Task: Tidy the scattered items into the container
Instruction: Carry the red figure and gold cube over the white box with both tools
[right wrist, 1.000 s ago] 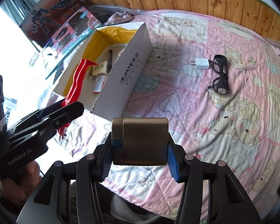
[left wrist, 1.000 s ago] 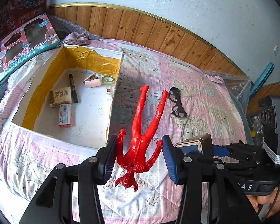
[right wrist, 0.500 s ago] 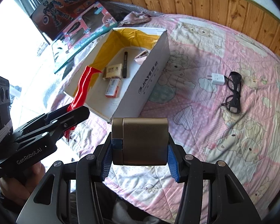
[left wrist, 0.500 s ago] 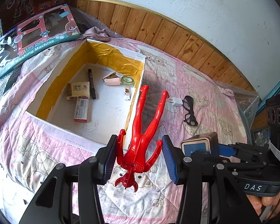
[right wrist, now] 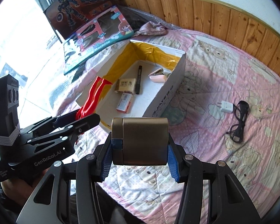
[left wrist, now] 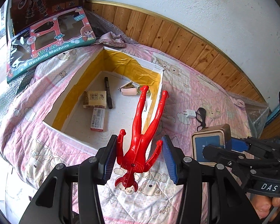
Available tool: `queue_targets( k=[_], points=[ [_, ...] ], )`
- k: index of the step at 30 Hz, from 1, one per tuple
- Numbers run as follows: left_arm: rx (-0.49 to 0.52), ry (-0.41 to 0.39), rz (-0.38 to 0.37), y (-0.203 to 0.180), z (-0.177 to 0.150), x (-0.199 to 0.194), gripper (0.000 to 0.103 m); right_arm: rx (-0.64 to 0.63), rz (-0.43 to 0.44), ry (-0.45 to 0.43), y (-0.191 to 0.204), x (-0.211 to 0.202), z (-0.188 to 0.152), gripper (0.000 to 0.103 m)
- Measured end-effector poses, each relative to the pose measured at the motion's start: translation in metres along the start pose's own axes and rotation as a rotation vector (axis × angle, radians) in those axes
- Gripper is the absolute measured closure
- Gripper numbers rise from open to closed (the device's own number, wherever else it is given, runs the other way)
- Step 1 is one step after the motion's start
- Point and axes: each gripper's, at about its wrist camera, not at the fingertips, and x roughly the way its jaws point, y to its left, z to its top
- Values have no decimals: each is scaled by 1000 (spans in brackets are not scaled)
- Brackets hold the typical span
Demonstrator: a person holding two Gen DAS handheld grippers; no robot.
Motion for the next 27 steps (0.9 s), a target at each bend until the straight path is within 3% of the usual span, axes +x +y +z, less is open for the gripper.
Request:
queue_targets(
  k=[27],
  points=[
    [-170, 70, -25, 36, -2, 28, 54, -155, 8, 49, 19, 49, 73, 50]
  ],
)
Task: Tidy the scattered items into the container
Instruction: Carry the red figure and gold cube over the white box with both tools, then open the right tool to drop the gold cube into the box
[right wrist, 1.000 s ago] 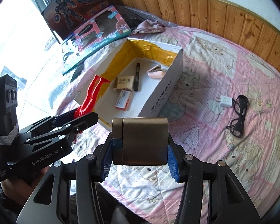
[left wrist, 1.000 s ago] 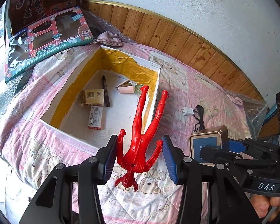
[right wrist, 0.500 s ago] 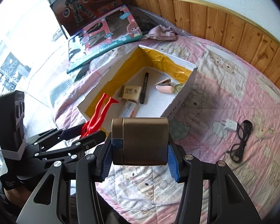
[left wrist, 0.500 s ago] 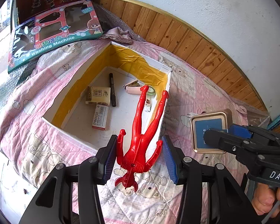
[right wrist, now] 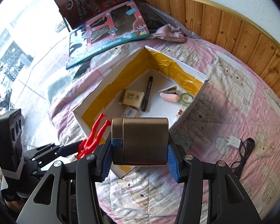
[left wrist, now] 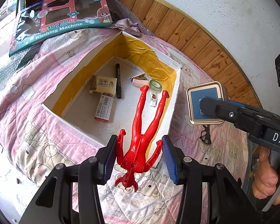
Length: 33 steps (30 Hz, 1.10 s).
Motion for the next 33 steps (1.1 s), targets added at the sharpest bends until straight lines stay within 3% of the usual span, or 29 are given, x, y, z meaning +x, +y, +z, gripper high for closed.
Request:
queue_targets(
  k=[8, 13, 26, 29, 33],
  points=[
    [-174, 10, -30, 18, 11, 13, 54, 6, 17, 26, -10, 19, 18, 50],
    [-216, 28, -29, 17, 18, 29, 54, 12, 32, 40, -16, 36, 28, 50],
    [-223, 71, 85, 18, 34, 71, 54, 103, 44, 19, -40, 87, 56, 50],
    [-171, 72, 123, 15, 38, 84, 54, 131, 56, 6, -42, 100, 68, 49],
    [-111, 110, 228, 18, 40, 107, 53, 118, 29, -12, -34, 105, 73, 37]
  ],
)
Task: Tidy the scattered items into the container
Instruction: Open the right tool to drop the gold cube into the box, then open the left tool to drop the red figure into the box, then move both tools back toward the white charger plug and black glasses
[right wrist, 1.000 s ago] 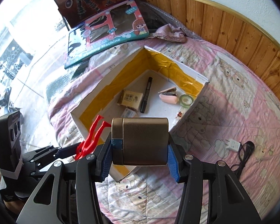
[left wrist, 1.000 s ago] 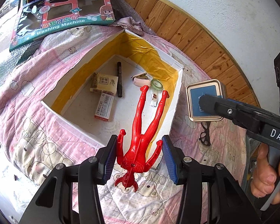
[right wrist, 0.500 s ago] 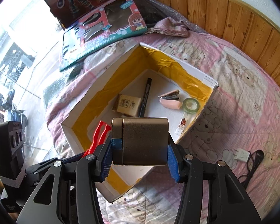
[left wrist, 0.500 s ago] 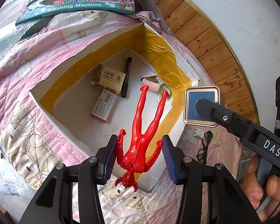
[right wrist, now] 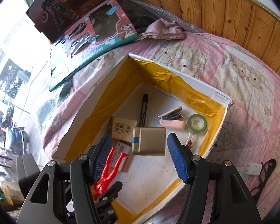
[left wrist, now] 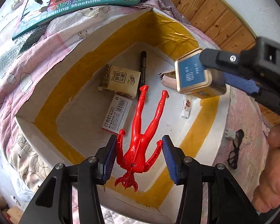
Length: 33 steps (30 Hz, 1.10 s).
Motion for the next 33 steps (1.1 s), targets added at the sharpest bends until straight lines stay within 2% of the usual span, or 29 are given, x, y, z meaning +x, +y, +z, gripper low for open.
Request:
queue_targets(
  k=[2, 5, 8, 10, 14, 18, 25, 33],
  points=[
    [39, 14, 45, -3, 2, 8, 51, -2, -9, -15, 3, -7, -3, 36],
    [78, 4, 53, -3, 3, 7, 38, 8, 38, -57, 6, -32, -12, 36],
    [130, -27, 78, -5, 4, -2, 37, 16, 86, -114, 12, -72, -28, 36],
    [147, -63, 96, -6, 5, -11, 37, -25, 82, -163, 23, -100, -45, 36],
    [160, -144, 107, -9, 8, -24, 37, -125, -27, -249, 45, -142, -83, 36],
    [171, -216, 90, -15, 4, -38, 37, -172, -126, -316, 59, -165, -121, 36],
    [221, -266, 52, -33, -16, -57, 37, -59, -179, -379, 46, -196, -169, 36],
    [245, -325, -31, -44, -46, -90, 37, -28, -276, -426, 57, -230, -207, 36]
  ],
)
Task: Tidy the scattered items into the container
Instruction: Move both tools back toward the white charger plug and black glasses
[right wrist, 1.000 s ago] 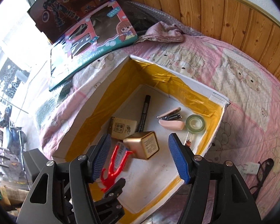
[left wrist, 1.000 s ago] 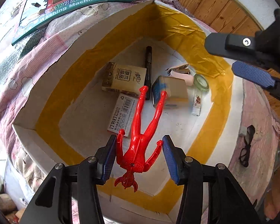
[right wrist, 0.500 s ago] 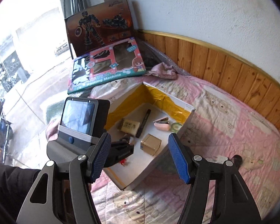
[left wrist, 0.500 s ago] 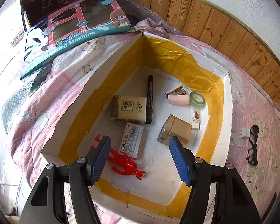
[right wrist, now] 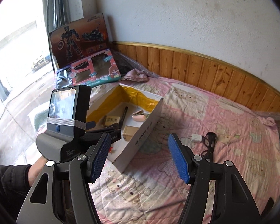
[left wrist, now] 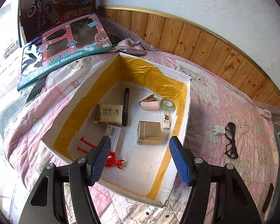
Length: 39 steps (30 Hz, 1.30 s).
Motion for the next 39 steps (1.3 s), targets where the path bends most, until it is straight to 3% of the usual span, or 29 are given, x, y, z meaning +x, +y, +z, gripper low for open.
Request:
queue_targets(
  k=[16, 30, 39],
  points=[
    [70, -21, -151, -25, -21, -43, 37, 118, -66, 6, -5, -20, -27, 36],
    [166, 66, -197, -58, -56, -16, 37, 362, -86, 92, -78, 29, -88, 36],
    [271, 145, -229, -80, -88, 19, 37, 550, -117, 118, -142, 50, -159, 36]
  ],
)
